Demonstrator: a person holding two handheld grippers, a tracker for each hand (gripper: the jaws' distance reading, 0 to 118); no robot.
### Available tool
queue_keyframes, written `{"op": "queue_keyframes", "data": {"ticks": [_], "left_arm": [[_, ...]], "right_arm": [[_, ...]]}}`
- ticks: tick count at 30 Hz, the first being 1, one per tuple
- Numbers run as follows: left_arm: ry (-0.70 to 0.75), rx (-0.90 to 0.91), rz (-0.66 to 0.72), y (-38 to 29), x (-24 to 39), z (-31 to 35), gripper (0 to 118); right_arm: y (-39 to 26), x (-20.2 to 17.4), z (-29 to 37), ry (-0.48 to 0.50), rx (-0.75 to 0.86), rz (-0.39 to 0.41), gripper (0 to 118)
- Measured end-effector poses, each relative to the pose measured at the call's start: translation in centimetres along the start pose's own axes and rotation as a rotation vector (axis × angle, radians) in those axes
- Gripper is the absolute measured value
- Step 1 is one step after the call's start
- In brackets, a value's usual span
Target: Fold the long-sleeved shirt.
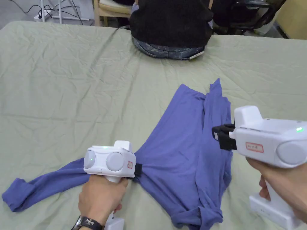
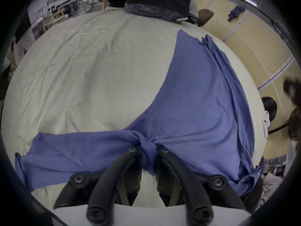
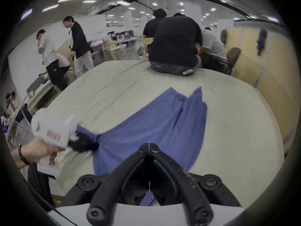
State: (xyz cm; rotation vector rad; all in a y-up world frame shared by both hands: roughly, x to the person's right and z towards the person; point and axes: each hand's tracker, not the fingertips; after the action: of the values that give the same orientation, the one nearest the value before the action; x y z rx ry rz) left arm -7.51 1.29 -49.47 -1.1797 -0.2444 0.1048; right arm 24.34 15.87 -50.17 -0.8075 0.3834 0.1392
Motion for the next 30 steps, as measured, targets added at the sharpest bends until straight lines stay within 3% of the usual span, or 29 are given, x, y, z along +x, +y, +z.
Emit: {"op": "queue_keyframes", "data": {"ticks": [3, 4, 5, 6, 7, 10, 14, 18, 21, 24, 27, 29, 30], "left_arm": [[-0.009, -0.002, 0.034, -0.1, -0.2, -0.1, 15], [-0.009, -0.003, 0.038, 0.0, -0.4, -0.3, 15], [-0.008, -0.005, 0.042, 0.1, -0.4, -0.2, 15], [-0.006, -0.007, 0.058, 0.1, -0.4, -0.2, 15], [-0.003, -0.012, 0.073, 0.2, -0.3, -0.3, 15], [0.009, -0.017, 0.075, 0.4, 0.0, -0.4, 15], [0.015, -0.008, 0.076, 0.2, 0.0, -0.5, 15], [0.004, -0.013, 0.083, 0.4, -0.2, -0.8, 15], [-0.011, -0.011, 0.086, 0.2, -0.6, -0.9, 15], [-0.026, -0.003, 0.101, 0.0, -0.9, -0.9, 15], [-0.027, 0.0, 0.098, 0.0, -0.8, -0.9, 15], [-0.028, 0.002, 0.098, 0.0, -0.8, -0.9, 15], [-0.028, 0.005, 0.098, 0.0, -0.8, -0.9, 15]], "right_arm": [[7.0, 2.7, -4.5, 0.001, -0.05, 0.214, 2], [8.9, 3.6, -6.4, 0.008, -0.092, 0.28, 9], [10.8, 4.3, -8.5, 0.002, -0.14, 0.331, 25], [12.3, 4.7, -10.2, 0.006, -0.169, 0.358, 51], [13.8, 5.5, -12.2, 0.017, -0.215, 0.37, 51], [16.7, 7.3, -18.0, 0.037, -0.306, 0.326, 85], [18.1, 8.6, -24.4, 0.071, -0.334, 0.328, 82], [17.6, 8.8, -29.5, 0.052, -0.445, 0.427, 82], [16.7, 9.8, -32.2, 0.031, -0.458, 0.419, 77], [15.0, 10.5, -33.6, 0.032, -0.479, 0.277, 80], [15.2, 10.1, -32.9, 0.019, -0.462, 0.344, 77], [15.1, 9.5, -32.3, 0.015, -0.46, 0.357, 57], [15.1, 8.9, -32.1, 0.032, -0.446, 0.377, 40]]}}
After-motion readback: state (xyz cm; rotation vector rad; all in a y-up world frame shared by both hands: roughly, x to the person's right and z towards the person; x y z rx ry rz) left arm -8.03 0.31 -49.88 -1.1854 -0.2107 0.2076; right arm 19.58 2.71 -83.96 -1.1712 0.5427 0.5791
